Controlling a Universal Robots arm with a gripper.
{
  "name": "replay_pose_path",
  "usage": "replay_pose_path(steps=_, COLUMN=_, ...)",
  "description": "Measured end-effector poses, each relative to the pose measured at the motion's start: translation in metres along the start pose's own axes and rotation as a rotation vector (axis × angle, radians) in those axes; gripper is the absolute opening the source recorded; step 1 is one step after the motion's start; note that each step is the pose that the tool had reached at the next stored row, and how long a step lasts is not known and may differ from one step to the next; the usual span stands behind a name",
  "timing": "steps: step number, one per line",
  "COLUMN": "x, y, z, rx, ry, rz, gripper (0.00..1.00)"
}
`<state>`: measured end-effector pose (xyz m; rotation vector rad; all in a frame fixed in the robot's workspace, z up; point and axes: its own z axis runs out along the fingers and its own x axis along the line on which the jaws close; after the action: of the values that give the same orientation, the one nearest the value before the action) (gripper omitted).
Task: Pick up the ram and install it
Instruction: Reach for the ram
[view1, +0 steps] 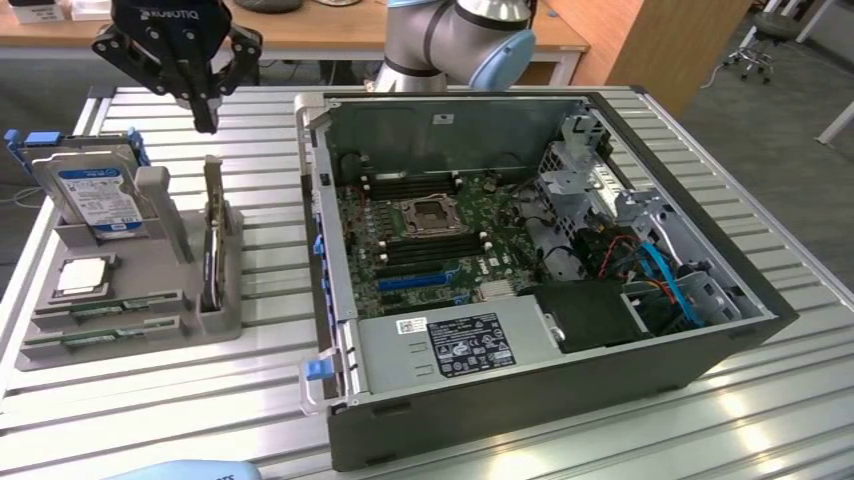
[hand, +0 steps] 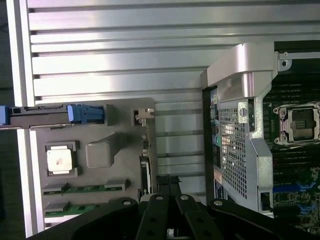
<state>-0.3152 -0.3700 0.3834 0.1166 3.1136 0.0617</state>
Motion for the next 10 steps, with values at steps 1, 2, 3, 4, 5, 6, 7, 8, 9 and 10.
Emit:
replay_pose_path(steps=1, x=0.0008, y=0.0005, z=0.0, rx=0.0, ry=0.0001, rz=0.0, gripper=0.1)
replay_pose_path(steps=2, x=0.0016, y=0.001, z=0.0, rx=0.0001, ry=0.0001, rz=0.0, gripper=0.1)
replay_pose_path(steps=3, x=0.0024, y=0.0015, z=0.0001, rx=0.0002, ry=0.0001, rz=0.0, gripper=0.1)
replay_pose_path(steps=4, x=0.0031, y=0.0019, z=0.0001, rx=0.0001, ry=0.0, rz=0.0, gripper=0.1)
replay_pose_path(steps=5, x=0.0037, y=0.0023, z=0.0002, rx=0.0002, ry=0.0, rz=0.0, gripper=0.1)
replay_pose_path(steps=6, x=0.0042, y=0.0027, z=0.0002, rx=0.0002, ry=0.0001, rz=0.0, gripper=0.1)
replay_pose_path(steps=7, x=0.0047, y=0.0031, z=0.0002, rx=0.0004, ry=0.0002, rz=0.0, gripper=0.1)
replay_pose_path(steps=8, x=0.0051, y=0.0034, z=0.0003, rx=0.0004, ry=0.0002, rz=0.0, gripper=0.1)
replay_pose_path(steps=9, x=0.0055, y=0.0038, z=0.0004, rx=0.0005, ry=0.0, rz=0.0, gripper=0.1)
replay_pose_path(steps=10, x=0.006, y=0.0041, z=0.0004, rx=0.0006, ry=0.0001, rz=0.0, gripper=0.1)
